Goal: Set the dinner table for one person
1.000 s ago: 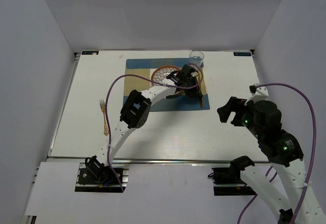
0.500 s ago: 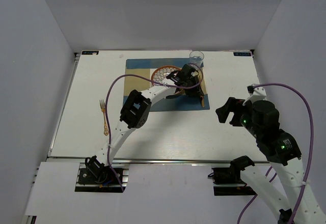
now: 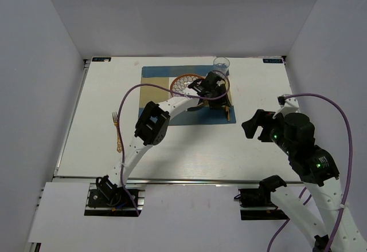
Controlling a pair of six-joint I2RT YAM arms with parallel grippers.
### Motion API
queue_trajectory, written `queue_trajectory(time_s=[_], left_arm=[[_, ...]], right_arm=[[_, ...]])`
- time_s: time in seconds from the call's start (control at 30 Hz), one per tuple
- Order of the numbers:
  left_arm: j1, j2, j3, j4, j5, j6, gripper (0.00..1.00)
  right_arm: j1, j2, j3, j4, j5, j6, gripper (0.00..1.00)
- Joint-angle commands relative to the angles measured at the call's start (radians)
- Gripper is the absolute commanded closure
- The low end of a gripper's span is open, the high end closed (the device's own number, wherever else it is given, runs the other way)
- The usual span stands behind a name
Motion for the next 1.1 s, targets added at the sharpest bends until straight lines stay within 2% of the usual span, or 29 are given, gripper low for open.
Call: queue_trajectory(time_s=[0.0,0.07,0.1,0.23,0.3,0.37,0.5,0.53,0.6,0.63,0.67,0.7,0.77,0.8,0.9,1.07], left_arm=[[-0.006,-0.164,-0.012,-0.084,-0.075,0.039,0.34],[-0.015,-0.247,-0.038,-0.097,-0.091,0.066,0.08],[-0.015,-0.276,-0.049,-0.103,-0.093,0.077,0.02],[-0.015,-0.440,-0.141,-0.126,-0.099,0.128,0.02],[0.008,-0.540,-0.199,-0.197,-0.169,0.142,0.02],[0.046,-0.641,-0.286,-0.296,-0.339,0.105,0.02],[0.196,-0.817,-0.475,-0.431,-0.441,0.028,0.02],[0.273,-0.862,-0.530,-0.439,-0.446,0.021,0.02],[0.365,-0.954,-0.660,-0.413,-0.423,0.024,0.02],[0.475,-1.036,-0.785,-0.417,-0.421,0.024,0.02],[0.535,-1.078,-0.835,-0.433,-0.423,0.005,0.02],[0.587,-1.156,-0.953,-0.419,-0.409,0.010,0.02],[0.725,-1.221,-1.056,-0.381,-0.386,0.048,0.02],[0.758,-1.249,-1.128,-0.370,-0.362,0.071,0.02],[0.871,-1.212,-1.196,-0.338,-0.305,0.158,0.02],[0.925,-1.143,-1.290,-0.232,-0.171,0.234,0.09]], right_arm=[[-0.002,-0.022,0.016,0.052,-0.026,-0.004,0.11],[-0.003,-0.027,0.032,0.055,-0.027,-0.004,0.11],[-0.005,-0.027,0.038,0.054,-0.029,-0.004,0.11],[-0.002,-0.027,0.052,0.064,-0.032,-0.005,0.11],[-0.003,-0.025,0.038,0.080,-0.044,-0.004,0.11],[-0.003,-0.034,-0.005,0.124,-0.079,-0.008,0.11],[-0.002,-0.054,-0.097,0.205,-0.176,0.024,0.11],[-0.003,-0.054,-0.112,0.218,-0.203,0.036,0.11],[-0.003,-0.051,-0.144,0.236,-0.237,0.042,0.11],[-0.003,-0.050,-0.151,0.239,-0.243,0.046,0.11],[-0.003,-0.050,-0.157,0.239,-0.250,0.047,0.11],[-0.002,-0.051,-0.163,0.244,-0.257,0.049,0.11],[0.000,-0.062,-0.180,0.251,-0.262,0.053,0.11],[-0.002,-0.063,-0.186,0.265,-0.268,0.053,0.11],[-0.003,-0.073,-0.204,0.285,-0.294,0.064,0.11],[-0.003,-0.060,-0.227,0.331,-0.323,0.082,0.11]])
